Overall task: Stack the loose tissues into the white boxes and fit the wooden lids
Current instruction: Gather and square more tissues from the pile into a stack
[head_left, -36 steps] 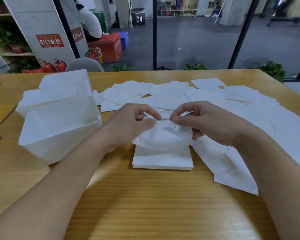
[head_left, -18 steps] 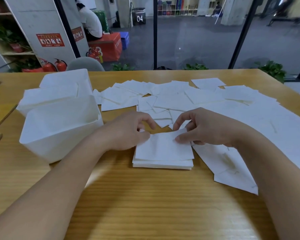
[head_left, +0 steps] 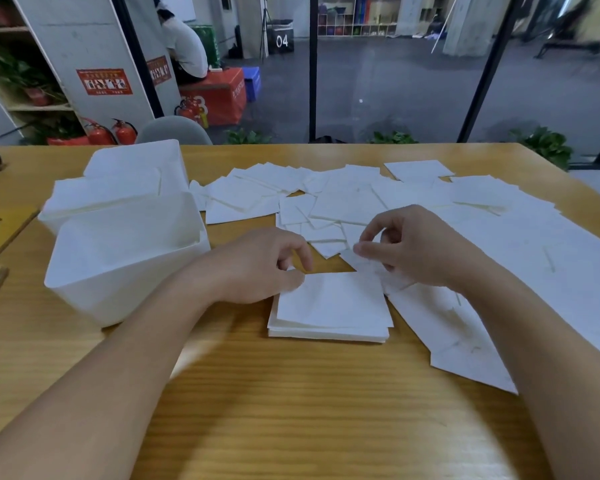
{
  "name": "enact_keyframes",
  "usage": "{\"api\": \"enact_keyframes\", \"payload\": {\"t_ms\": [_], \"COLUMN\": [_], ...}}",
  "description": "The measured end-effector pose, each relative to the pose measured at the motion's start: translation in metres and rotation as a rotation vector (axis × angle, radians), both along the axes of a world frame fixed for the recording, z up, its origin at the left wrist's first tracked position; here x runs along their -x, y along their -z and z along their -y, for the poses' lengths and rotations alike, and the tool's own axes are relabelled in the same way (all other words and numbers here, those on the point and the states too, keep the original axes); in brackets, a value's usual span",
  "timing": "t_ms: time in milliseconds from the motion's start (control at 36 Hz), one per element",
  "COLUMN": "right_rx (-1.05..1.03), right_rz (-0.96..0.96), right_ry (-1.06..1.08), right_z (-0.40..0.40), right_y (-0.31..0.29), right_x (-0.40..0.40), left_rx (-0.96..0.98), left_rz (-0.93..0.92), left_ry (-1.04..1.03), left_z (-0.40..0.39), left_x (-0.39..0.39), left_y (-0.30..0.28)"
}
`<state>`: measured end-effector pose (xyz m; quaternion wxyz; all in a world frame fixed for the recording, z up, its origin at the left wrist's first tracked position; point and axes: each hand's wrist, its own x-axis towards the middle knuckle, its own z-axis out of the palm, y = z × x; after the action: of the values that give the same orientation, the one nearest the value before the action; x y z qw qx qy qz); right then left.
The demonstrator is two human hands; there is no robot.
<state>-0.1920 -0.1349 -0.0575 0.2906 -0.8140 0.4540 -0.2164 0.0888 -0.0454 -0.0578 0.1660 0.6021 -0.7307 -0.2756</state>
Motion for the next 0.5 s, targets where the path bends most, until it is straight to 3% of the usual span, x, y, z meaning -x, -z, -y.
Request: {"api": "enact_keyframes", "payload": {"t_ms": [83,278,500], "right_rx": [0.221,0.320,0.330], "right_rz": [-0.045,-0.417,-0.423], "right_ry": [0.052,-0.022,-0.022], "right_z": [0.002,0.009,0.012], "right_y": [0.012,0.027,0.027], "right_x": [-0.009,-0.022,-0.024], "left_rx": [-0.016,0.006,0.202], "left_rz": [-0.039,-0.004,0.024], "left_ry": [0.015,0.003,-0.089], "left_z": [0.000,0.000,0.000], "left_x": [-0.001,-0.001,0.009], "left_y": [-0.002,-0.001,0.002]}}
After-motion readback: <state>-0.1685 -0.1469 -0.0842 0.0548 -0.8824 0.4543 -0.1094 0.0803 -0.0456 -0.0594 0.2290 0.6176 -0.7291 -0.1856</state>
